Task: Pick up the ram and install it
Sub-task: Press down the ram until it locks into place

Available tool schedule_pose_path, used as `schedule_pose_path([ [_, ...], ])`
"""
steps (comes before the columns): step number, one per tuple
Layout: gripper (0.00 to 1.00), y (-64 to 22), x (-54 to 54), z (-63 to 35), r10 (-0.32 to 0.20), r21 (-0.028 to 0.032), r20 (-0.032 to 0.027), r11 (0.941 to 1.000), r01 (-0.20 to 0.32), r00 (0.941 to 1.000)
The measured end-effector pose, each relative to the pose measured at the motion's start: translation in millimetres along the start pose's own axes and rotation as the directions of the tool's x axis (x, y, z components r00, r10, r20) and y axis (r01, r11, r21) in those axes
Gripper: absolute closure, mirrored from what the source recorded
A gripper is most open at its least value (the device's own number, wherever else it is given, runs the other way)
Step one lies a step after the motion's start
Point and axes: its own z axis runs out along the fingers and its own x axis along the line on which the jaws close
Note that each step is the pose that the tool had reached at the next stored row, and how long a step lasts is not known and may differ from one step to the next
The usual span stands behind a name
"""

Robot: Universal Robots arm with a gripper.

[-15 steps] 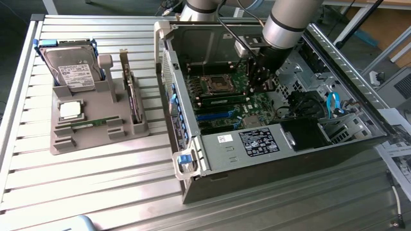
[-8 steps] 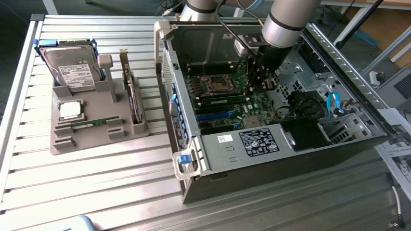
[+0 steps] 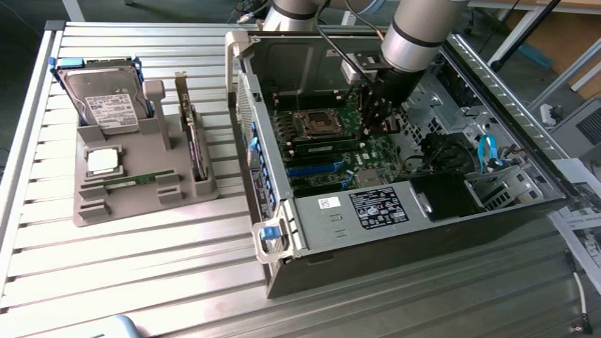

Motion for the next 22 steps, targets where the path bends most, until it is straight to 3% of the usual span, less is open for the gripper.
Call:
schedule_pose_path([
  [22,0.89,-0.2,-0.8,5.2,0.0,0.0,-0.0004,1.0,0.0,1.0],
])
